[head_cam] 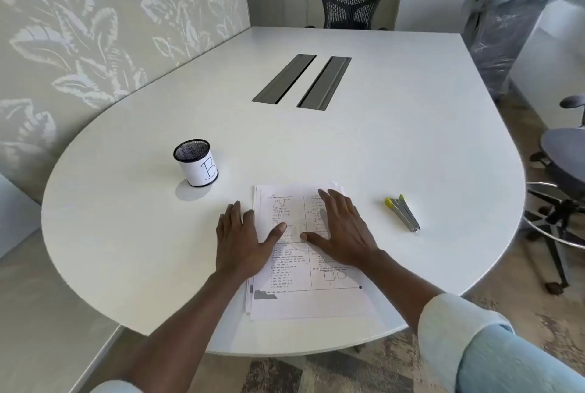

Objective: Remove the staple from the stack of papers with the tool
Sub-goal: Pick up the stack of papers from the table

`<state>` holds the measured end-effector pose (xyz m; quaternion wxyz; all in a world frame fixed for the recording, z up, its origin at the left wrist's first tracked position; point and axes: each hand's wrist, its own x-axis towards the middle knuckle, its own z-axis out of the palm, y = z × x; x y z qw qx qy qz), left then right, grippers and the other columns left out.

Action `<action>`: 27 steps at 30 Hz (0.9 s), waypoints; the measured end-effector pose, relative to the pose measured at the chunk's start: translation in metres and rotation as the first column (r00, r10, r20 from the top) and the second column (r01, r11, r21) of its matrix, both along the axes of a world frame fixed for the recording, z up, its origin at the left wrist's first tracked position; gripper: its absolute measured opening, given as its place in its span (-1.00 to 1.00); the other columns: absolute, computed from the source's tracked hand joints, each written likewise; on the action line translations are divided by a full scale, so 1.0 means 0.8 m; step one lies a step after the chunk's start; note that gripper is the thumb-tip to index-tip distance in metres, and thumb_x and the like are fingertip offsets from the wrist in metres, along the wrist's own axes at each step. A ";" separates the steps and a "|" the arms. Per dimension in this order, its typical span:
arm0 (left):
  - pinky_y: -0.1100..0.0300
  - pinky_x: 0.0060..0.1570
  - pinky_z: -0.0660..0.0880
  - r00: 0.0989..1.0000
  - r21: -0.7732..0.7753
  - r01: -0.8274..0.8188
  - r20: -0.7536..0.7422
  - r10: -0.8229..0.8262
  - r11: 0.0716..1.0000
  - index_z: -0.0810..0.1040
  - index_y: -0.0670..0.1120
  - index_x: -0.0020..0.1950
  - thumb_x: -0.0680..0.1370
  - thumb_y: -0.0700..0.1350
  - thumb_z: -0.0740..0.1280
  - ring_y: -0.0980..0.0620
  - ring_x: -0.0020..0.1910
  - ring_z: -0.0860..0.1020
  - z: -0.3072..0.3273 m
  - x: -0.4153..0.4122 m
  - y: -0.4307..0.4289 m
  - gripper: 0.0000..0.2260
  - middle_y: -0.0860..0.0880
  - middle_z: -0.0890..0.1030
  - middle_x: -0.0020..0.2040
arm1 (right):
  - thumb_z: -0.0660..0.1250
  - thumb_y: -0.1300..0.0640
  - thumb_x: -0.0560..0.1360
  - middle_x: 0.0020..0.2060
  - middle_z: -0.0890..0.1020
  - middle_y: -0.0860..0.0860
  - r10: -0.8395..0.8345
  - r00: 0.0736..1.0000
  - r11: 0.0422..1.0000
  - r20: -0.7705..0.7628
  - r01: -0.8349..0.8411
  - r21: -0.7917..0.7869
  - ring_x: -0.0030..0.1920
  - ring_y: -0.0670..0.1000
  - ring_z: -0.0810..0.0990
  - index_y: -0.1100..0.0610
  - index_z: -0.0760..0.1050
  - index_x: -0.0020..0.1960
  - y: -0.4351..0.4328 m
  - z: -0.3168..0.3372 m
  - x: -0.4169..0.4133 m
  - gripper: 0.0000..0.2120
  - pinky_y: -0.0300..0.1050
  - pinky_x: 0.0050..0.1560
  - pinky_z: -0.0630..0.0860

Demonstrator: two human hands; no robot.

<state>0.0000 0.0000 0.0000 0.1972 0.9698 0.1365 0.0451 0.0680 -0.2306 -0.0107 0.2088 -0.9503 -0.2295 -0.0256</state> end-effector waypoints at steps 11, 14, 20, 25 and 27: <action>-0.17 0.59 0.27 0.992 -0.173 -0.101 0.057 0.113 0.980 0.44 -0.23 0.50 0.55 0.38 0.44 -0.26 0.61 0.29 -0.007 0.039 -0.018 -0.20 -0.21 0.44 0.54 | 0.36 -0.44 0.56 0.63 0.34 0.13 -0.002 1.000 1.000 0.023 0.002 0.004 0.60 0.19 0.35 0.17 0.13 0.73 -0.002 -0.007 0.002 0.01 0.08 0.58 0.34; -0.22 0.63 0.23 0.995 -0.137 -0.094 0.003 0.095 0.986 0.33 -0.26 0.61 0.59 0.32 0.44 -0.31 0.67 0.19 0.003 0.063 -0.008 -0.15 -0.27 0.30 0.66 | 0.35 -0.44 0.57 0.62 0.35 0.13 0.015 0.999 1.000 0.030 -0.016 0.009 0.60 0.18 0.35 0.17 0.14 0.72 -0.002 -0.007 0.002 0.00 0.08 0.58 0.35; -0.19 0.66 0.10 0.994 0.026 -0.013 -0.109 0.015 1.000 0.30 -0.22 0.64 0.63 0.35 0.35 -0.33 0.74 0.02 0.000 0.089 0.022 -0.18 -0.31 -0.01 0.78 | 0.35 -0.43 0.57 0.59 0.39 0.13 0.020 0.999 0.999 0.031 -0.021 0.032 0.57 0.19 0.38 0.18 0.17 0.71 -0.005 -0.007 0.002 -0.03 0.12 0.55 0.40; -0.23 0.67 0.11 0.995 0.029 0.048 -0.093 -0.046 0.998 0.38 -0.16 0.57 0.62 0.40 0.32 -0.28 0.76 -0.02 -0.008 0.095 0.036 -0.24 -0.27 0.07 0.78 | 0.35 -0.42 0.58 0.59 0.38 0.14 0.025 0.999 1.000 0.031 -0.025 0.015 0.55 0.20 0.38 0.18 0.17 0.71 -0.005 -0.005 0.003 -0.03 0.11 0.51 0.41; -0.25 0.65 0.19 0.999 -0.037 0.014 -0.047 -0.016 0.999 0.45 -0.18 0.49 0.58 0.38 0.40 -0.28 0.74 0.05 -0.008 0.101 0.036 -0.26 -0.25 0.27 0.70 | 0.35 -0.42 0.58 0.59 0.38 0.15 0.026 0.999 1.000 0.032 -0.026 0.013 0.56 0.21 0.37 0.18 0.17 0.71 -0.004 -0.005 0.004 -0.04 0.12 0.52 0.40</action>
